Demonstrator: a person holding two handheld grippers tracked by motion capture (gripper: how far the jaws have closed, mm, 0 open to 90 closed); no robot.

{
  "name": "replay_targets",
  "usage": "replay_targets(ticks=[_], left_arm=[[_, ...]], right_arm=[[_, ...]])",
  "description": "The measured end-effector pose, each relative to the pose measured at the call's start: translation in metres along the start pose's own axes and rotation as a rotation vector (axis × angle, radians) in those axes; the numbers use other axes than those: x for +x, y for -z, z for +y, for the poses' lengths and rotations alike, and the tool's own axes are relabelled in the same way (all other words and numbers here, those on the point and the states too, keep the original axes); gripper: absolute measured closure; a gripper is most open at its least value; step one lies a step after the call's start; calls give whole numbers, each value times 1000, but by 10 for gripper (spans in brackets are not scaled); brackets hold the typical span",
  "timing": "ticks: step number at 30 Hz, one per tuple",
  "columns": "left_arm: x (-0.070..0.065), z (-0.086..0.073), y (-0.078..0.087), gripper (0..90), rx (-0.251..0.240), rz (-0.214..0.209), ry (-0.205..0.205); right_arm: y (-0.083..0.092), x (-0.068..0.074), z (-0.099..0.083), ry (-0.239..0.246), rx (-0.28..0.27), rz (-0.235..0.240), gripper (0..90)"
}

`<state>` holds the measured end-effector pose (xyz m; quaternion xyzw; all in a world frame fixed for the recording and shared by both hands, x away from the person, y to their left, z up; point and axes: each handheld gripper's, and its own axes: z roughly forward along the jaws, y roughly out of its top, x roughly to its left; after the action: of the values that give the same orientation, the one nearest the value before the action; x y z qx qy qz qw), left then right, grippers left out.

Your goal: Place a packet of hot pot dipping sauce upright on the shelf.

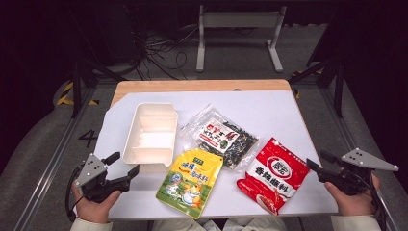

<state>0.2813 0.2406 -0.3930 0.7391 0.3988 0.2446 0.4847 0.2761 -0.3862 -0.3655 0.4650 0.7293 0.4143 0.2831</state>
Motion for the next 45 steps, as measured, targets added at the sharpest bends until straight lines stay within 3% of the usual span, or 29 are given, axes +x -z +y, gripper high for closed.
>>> replay_targets(ticks=[9,14,22,25,33,45], left_arm=[[-1,0,-1,227,4,-2,-2],[-1,0,-2,227,8,-1,-5],[-1,0,-2,228,10,1,-3],[-2,0,-3,228,9,-1,-3],[-2,0,-4,228,11,-2,-4],[-2,0,-5,229,17,-5,-6]], right_arm=[[-3,-5,0,-57,46,-40,321],[-13,-4,-2,-78,102,-62,287],[-33,-5,-11,-115,183,-69,260],[-42,-7,-15,-146,216,-46,260],[-56,-6,-24,-156,266,-50,226],[-78,-1,-36,-132,348,-39,160]])
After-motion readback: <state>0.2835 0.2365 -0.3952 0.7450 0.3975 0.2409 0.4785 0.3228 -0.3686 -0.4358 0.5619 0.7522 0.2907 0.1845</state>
